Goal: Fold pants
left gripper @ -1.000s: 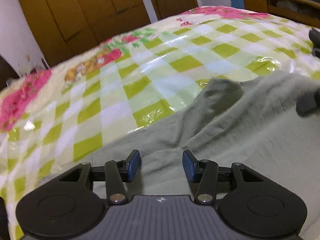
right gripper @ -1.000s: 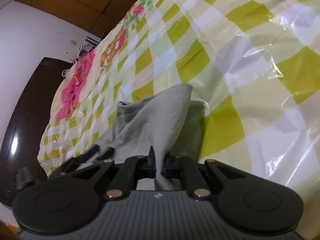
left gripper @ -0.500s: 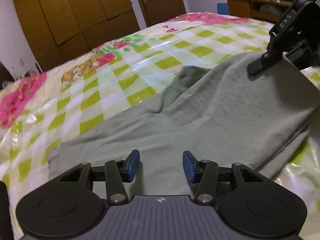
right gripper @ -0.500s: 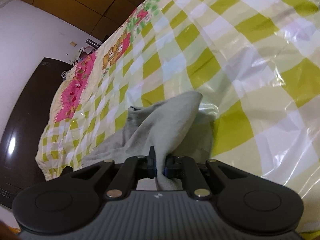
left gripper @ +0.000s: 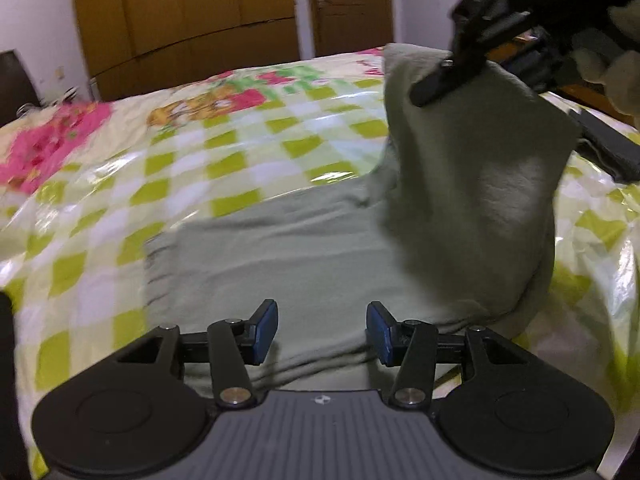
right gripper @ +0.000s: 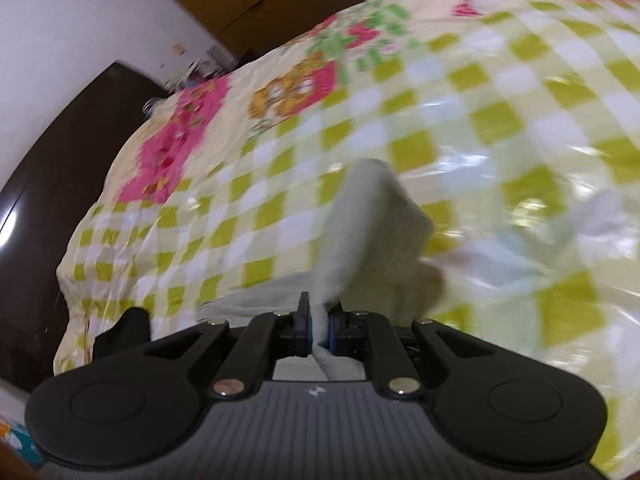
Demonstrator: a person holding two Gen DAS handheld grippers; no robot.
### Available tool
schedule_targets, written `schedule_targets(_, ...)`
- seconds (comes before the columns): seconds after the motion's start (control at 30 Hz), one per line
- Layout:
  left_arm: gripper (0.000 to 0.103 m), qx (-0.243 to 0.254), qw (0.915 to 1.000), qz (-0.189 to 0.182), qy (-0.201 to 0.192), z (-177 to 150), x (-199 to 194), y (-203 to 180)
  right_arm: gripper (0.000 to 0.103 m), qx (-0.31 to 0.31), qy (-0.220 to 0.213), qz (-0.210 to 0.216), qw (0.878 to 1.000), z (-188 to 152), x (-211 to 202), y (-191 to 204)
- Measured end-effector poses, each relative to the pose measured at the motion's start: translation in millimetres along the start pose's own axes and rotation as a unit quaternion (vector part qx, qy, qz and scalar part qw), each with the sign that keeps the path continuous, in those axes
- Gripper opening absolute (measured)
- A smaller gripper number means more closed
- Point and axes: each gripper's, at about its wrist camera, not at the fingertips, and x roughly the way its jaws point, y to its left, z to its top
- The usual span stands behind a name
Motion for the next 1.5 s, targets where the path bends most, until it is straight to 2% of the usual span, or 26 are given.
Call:
schedule_targets(0.17, 0.061, -0.065, 0.9978, -0.010, -0.007, -11.2, -15.6, 34.8, 0.007, -0.039, 0.037, 0.007, 0.999, -8.8, 56.0, 61.1)
schedule_targets(0.33, 0.061, -0.072, 0.9974, -0.010, -0.006, -24.7, -21.8, 51.0, 0.008, -0.059, 0.089, 0.006, 0.994, -26.7, 111.5, 104.4)
schedule_targets(0.47, 0.061, -0.096, 0.9950, -0.028, -0.006, -28.4, -19.3, 62.1, 0.013, -0.070, 0.136, 0.003, 0.988, -41.0, 137.3, 123.3)
schedule_targets(0.67, 0.061, -0.118, 0.9922, -0.037, -0.018, -35.8, -28.2, 75.0, 0.018, -0.092, 0.150, -0.004, 0.984, -38.8, 129.9, 132.0)
schedule_targets(0.77, 0.061, -0.124, 0.9914, -0.039, -0.018, -42.8, -38.2, 80.5, 0.026, -0.106, 0.158, 0.009, 0.982, -34.3, 120.4, 137.6)
schedule_targets(0.87, 0.062, -0.137, 0.9897, -0.042, -0.006, -51.0, -47.1, 86.3, 0.027, -0.122, 0.157, 0.023, 0.980, -32.7, 113.5, 144.3)
schedule_targets(1.0, 0.062, -0.176, 0.9828, -0.055, 0.003, -58.9, -62.4, 99.7, 0.031, -0.176, 0.139, -0.005, 0.974, -28.5, 115.6, 148.0)
schedule_targets(1.13, 0.063, -0.206, 0.9764, -0.064, -0.005, -54.3, -75.0, 109.2, 0.034, -0.211, 0.144, -0.020, 0.967, -20.8, 127.4, 144.2)
schedule_targets(1.23, 0.067, -0.207, 0.9752, -0.077, -0.011, -46.0, -73.3, 108.4, 0.037, -0.227, 0.140, -0.011, 0.964, -12.2, 136.3, 145.9)
schedule_targets(1.33, 0.068, -0.201, 0.9764, -0.079, 0.001, -41.4, -59.8, 102.8, 0.050, -0.288, 0.126, 0.010, 0.949, -5.4, 146.6, 153.1)
schedule_targets(1.43, 0.068, -0.201, 0.9760, -0.083, 0.019, -39.8, -43.6, 98.5, 0.052, -0.339, 0.126, 0.029, 0.932, 4.6, 161.4, 152.2)
schedule_targets(1.5, 0.068, -0.208, 0.9735, -0.088, 0.033, -39.6, -34.1, 96.0, 0.053, -0.361, 0.147, 0.050, 0.920, 10.2, 172.8, 148.5)
